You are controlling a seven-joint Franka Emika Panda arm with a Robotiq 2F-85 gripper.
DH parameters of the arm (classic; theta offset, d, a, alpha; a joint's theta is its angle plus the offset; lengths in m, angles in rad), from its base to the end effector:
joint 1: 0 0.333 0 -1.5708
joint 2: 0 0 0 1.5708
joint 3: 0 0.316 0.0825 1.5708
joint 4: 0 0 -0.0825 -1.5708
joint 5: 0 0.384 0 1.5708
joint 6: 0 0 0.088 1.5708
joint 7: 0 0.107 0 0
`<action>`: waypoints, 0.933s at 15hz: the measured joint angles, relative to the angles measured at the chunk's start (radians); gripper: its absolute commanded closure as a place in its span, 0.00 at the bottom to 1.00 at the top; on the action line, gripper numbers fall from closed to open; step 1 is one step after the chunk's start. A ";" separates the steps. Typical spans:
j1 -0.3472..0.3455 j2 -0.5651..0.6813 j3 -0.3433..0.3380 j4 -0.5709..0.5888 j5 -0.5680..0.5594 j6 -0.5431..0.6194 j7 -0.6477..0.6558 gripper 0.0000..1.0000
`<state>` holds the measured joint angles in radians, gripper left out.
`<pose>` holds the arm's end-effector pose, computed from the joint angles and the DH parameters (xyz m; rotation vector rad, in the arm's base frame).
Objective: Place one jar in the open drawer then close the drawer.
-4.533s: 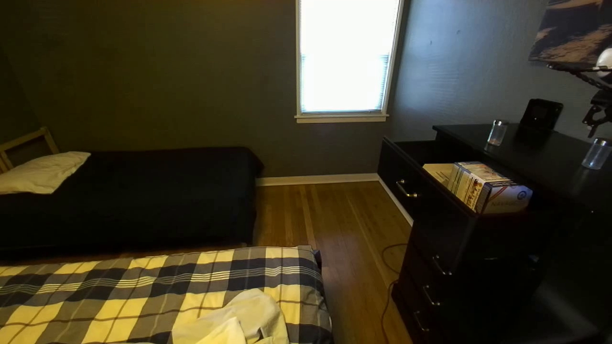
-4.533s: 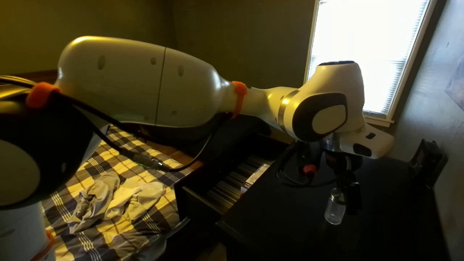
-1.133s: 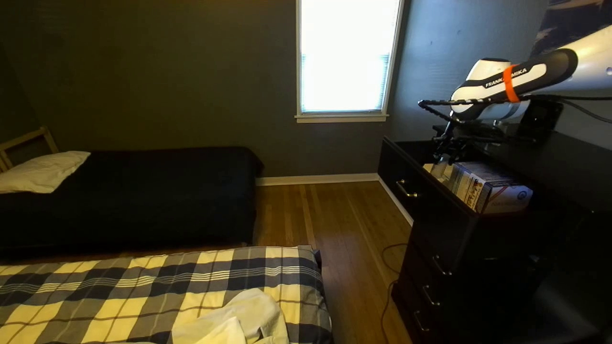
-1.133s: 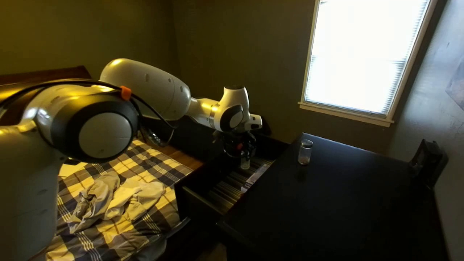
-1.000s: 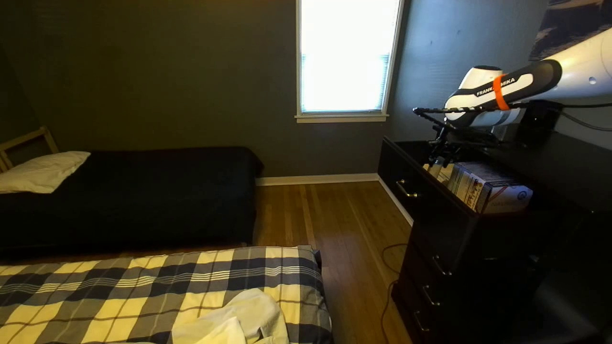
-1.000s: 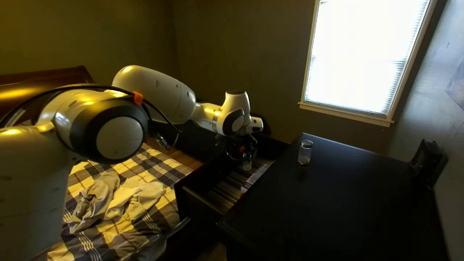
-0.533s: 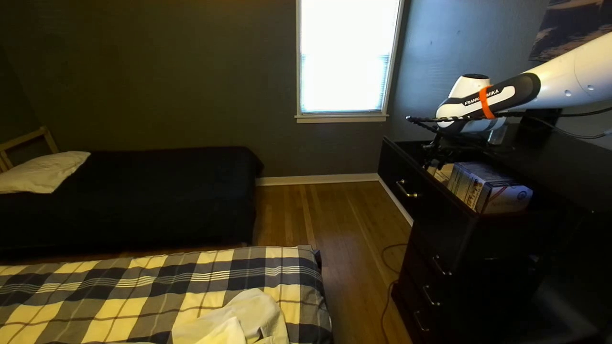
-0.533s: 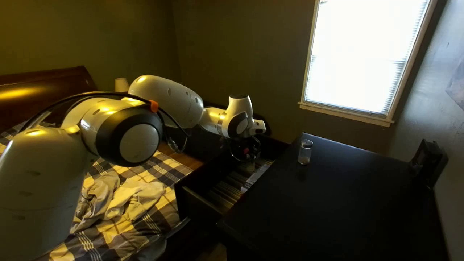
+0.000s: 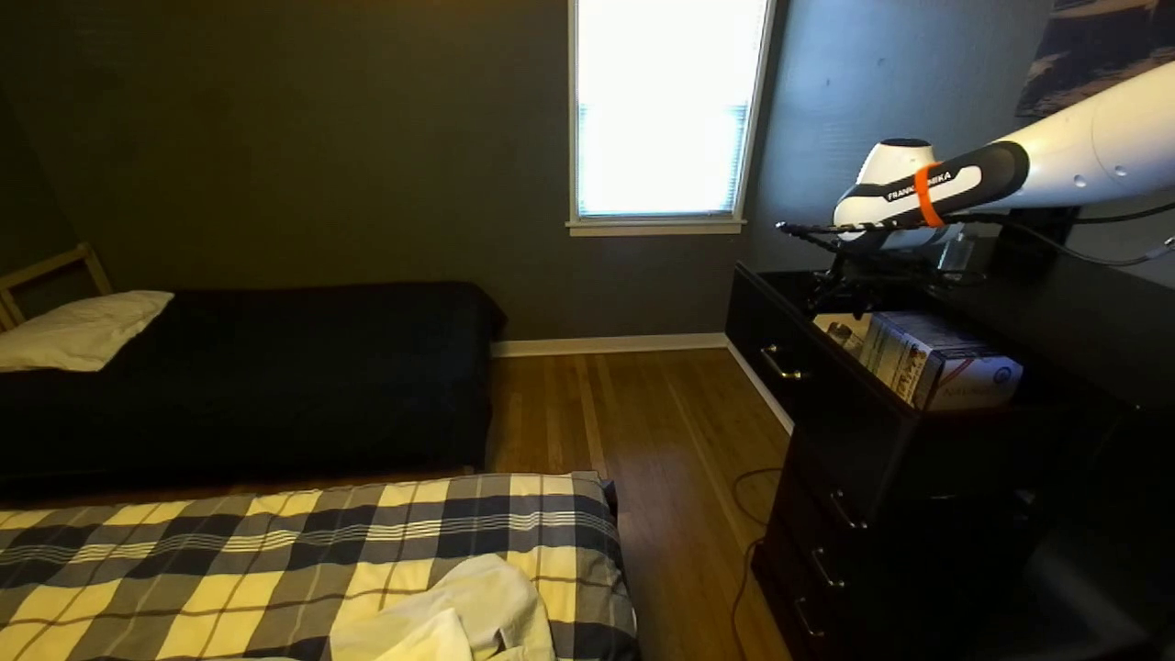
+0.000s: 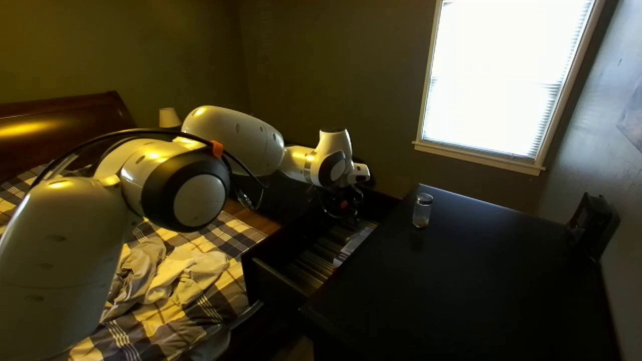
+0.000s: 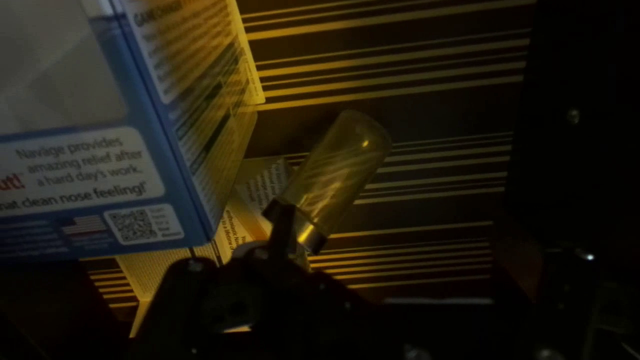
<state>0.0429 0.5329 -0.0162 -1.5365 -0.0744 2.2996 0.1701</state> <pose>0.7182 0.0195 0.3681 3.0707 -0.1491 0.3640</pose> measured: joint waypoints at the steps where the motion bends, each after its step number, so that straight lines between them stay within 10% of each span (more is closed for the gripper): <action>1: 0.002 -0.002 0.001 0.013 0.000 -0.013 0.000 0.00; 14: 0.009 -0.211 0.073 0.068 0.089 -0.209 -0.274 0.00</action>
<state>0.0516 0.3222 0.0573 -1.4685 0.0148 2.0902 -0.1036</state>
